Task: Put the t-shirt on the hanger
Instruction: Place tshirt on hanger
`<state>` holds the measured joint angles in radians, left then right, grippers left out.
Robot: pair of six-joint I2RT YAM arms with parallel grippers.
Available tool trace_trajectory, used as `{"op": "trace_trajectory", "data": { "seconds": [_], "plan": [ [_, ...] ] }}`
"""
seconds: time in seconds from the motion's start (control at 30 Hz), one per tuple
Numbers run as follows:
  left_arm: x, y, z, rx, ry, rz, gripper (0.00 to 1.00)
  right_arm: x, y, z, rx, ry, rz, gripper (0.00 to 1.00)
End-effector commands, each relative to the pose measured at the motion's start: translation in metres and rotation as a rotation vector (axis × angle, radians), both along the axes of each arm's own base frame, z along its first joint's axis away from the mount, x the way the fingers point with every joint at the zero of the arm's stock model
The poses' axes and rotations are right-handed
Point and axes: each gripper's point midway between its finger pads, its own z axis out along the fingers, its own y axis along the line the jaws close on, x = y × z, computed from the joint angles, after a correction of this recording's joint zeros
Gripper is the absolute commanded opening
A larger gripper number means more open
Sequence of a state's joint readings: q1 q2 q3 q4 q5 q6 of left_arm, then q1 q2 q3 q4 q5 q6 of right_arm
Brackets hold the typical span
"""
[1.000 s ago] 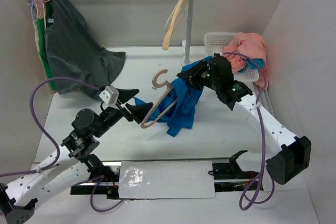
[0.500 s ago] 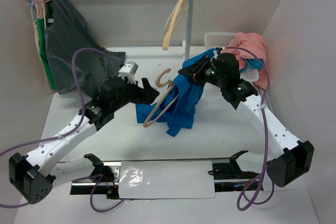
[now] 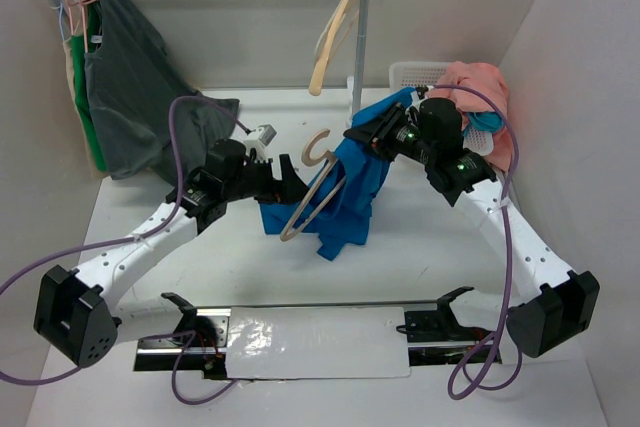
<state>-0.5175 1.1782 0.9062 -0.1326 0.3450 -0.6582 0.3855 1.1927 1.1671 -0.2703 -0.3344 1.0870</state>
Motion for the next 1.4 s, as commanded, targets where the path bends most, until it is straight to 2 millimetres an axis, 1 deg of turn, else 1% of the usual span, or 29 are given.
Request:
{"op": "trace_trajectory", "data": {
  "seconds": [0.0, 0.03, 0.07, 0.13, 0.2, 0.23, 0.27, 0.3, 0.33, 0.37, 0.4, 0.43, 0.57, 0.6, 0.67, 0.7, 0.73, 0.8, 0.83, 0.93, 0.97, 1.0, 1.07, 1.2, 1.23, 1.27, 1.3, 1.33, 1.37],
  "plan": [
    [0.000, -0.015, -0.005, -0.054, 0.034, -0.006, 0.92, -0.007, -0.001, 0.057, 0.058, -0.154, 0.021, 0.00],
    [-0.002, -0.014, -0.011, -0.047, 0.046, -0.006, 0.92, -0.007, -0.001, 0.057, 0.058, -0.154, 0.021, 0.00],
    [0.008, -0.012, -0.016, -0.047, 0.052, 0.050, 0.87, -0.007, -0.001, 0.057, 0.058, -0.154, 0.021, 0.00],
    [0.010, -0.008, -0.030, -0.034, 0.076, 0.112, 0.83, -0.007, -0.001, 0.057, 0.058, -0.154, 0.021, 0.00],
    [0.020, -0.007, -0.025, -0.071, 0.066, 0.173, 0.77, -0.007, -0.001, 0.057, 0.058, -0.154, 0.021, 0.00],
    [0.018, -0.008, -0.033, -0.056, 0.080, 0.172, 0.74, -0.009, -0.002, 0.060, 0.061, -0.162, 0.021, 0.00],
    [0.024, -0.010, -0.031, -0.045, 0.066, 0.194, 0.73, -0.009, -0.002, 0.060, 0.061, -0.162, 0.021, 0.00],
    [0.024, -0.012, -0.032, -0.030, 0.069, 0.202, 0.72, -0.009, -0.002, 0.060, 0.061, -0.162, 0.021, 0.00],
    [0.017, -0.017, -0.039, 0.008, 0.095, 0.194, 0.72, -0.008, -0.003, 0.060, 0.059, -0.163, 0.011, 0.00],
    [0.018, -0.020, -0.035, 0.023, 0.092, 0.204, 0.72, -0.009, -0.003, 0.063, 0.059, -0.165, 0.011, 0.00],
    [0.020, -0.018, -0.043, 0.058, 0.103, 0.226, 0.71, -0.009, -0.003, 0.063, 0.059, -0.165, 0.011, 0.00],
    [0.015, -0.016, -0.051, 0.086, 0.132, 0.239, 0.71, -0.009, -0.003, 0.063, 0.059, -0.165, 0.011, 0.00],
    [0.012, -0.009, -0.072, 0.103, 0.187, 0.291, 0.65, -0.008, -0.003, 0.072, 0.071, -0.193, 0.010, 0.00],
    [0.014, -0.011, -0.069, 0.081, 0.188, 0.300, 0.65, -0.008, -0.003, 0.074, 0.075, -0.203, 0.010, 0.00],
    [0.013, -0.013, -0.075, 0.075, 0.203, 0.294, 0.62, -0.009, -0.002, 0.074, 0.083, -0.197, 0.018, 0.00],
    [0.012, -0.014, -0.075, 0.072, 0.206, 0.287, 0.53, -0.009, -0.002, 0.074, 0.083, -0.197, 0.018, 0.00],
    [0.012, -0.014, -0.080, 0.082, 0.216, 0.287, 0.49, -0.009, -0.002, 0.074, 0.083, -0.197, 0.018, 0.00],
    [0.015, -0.016, -0.077, 0.083, 0.217, 0.287, 0.37, -0.008, -0.004, 0.075, 0.084, -0.196, 0.018, 0.00],
    [0.015, -0.014, -0.079, 0.094, 0.219, 0.296, 0.25, -0.008, -0.004, 0.075, 0.084, -0.196, 0.018, 0.00],
    [0.013, -0.013, -0.081, 0.103, 0.228, 0.297, 0.03, -0.008, -0.010, 0.079, 0.094, -0.200, 0.004, 0.00],
    [0.012, -0.012, -0.084, 0.111, 0.236, 0.297, 0.00, -0.005, -0.013, 0.076, 0.102, -0.191, -0.009, 0.00],
    [0.012, -0.007, -0.086, 0.127, 0.242, 0.302, 0.00, -0.006, -0.015, 0.083, 0.117, -0.211, -0.019, 0.00],
    [0.005, -0.001, -0.097, 0.155, 0.257, 0.297, 0.00, -0.002, -0.023, 0.082, 0.129, -0.216, -0.047, 0.00],
    [-0.011, 0.009, -0.109, 0.195, 0.264, 0.268, 0.00, 0.005, -0.035, 0.089, 0.162, -0.233, -0.089, 0.00],
    [-0.014, 0.009, -0.105, 0.187, 0.264, 0.260, 0.00, 0.005, -0.036, 0.089, 0.163, -0.233, -0.089, 0.00],
    [-0.017, 0.011, -0.110, 0.199, 0.268, 0.246, 0.00, 0.007, -0.039, 0.093, 0.174, -0.244, -0.100, 0.00],
    [-0.019, 0.012, -0.104, 0.197, 0.250, 0.238, 0.00, 0.009, -0.042, 0.095, 0.176, -0.255, -0.109, 0.00],
    [-0.025, 0.015, -0.108, 0.204, 0.265, 0.230, 0.00, 0.009, -0.042, 0.095, 0.176, -0.255, -0.109, 0.00],
    [-0.029, 0.016, -0.111, 0.210, 0.266, 0.217, 0.00, 0.010, -0.046, 0.102, 0.180, -0.275, -0.120, 0.00]
  ]
}}
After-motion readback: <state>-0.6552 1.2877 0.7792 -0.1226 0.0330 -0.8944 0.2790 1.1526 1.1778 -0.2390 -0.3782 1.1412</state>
